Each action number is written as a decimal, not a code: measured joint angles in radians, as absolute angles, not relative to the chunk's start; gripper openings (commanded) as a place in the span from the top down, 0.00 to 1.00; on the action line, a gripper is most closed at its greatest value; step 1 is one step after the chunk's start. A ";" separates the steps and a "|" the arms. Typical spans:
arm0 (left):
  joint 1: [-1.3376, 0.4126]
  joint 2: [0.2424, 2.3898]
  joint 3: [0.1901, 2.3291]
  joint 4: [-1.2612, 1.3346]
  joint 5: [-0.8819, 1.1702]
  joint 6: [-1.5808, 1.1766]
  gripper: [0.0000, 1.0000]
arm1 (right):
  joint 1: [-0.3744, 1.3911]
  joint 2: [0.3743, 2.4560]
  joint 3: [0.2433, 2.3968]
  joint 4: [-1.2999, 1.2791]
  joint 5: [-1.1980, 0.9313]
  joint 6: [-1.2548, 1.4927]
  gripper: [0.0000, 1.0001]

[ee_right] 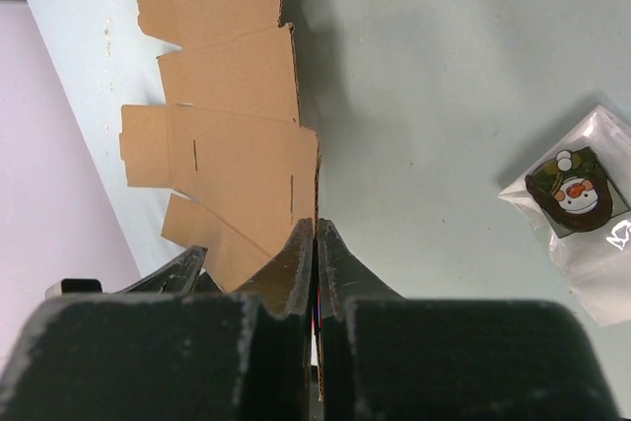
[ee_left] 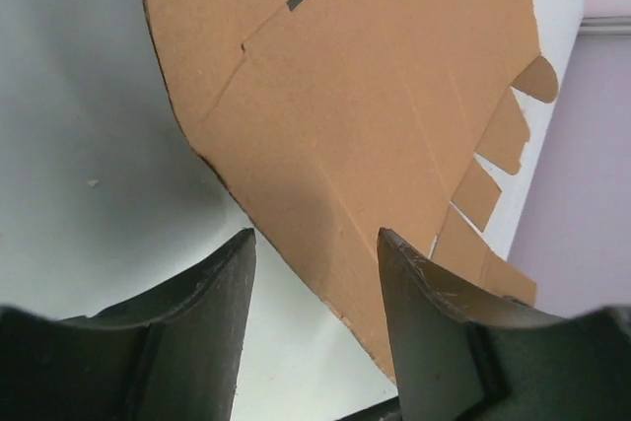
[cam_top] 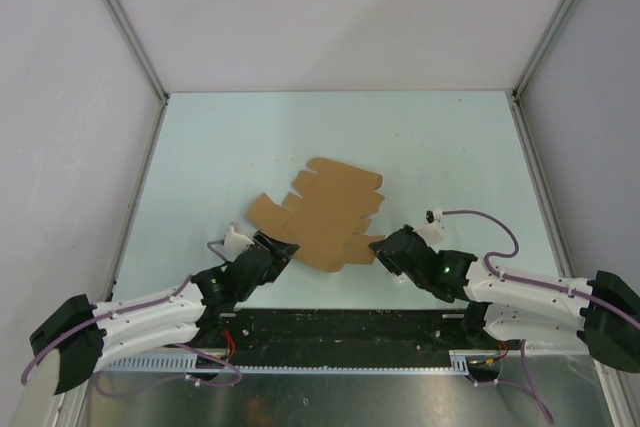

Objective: Fold the paper box

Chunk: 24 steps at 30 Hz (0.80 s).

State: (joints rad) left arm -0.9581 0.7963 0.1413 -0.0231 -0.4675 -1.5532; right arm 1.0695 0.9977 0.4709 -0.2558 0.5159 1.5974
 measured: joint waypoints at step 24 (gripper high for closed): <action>-0.958 0.896 0.126 0.131 -0.469 -1.662 0.90 | 1.102 0.958 0.469 -0.257 0.528 1.565 0.42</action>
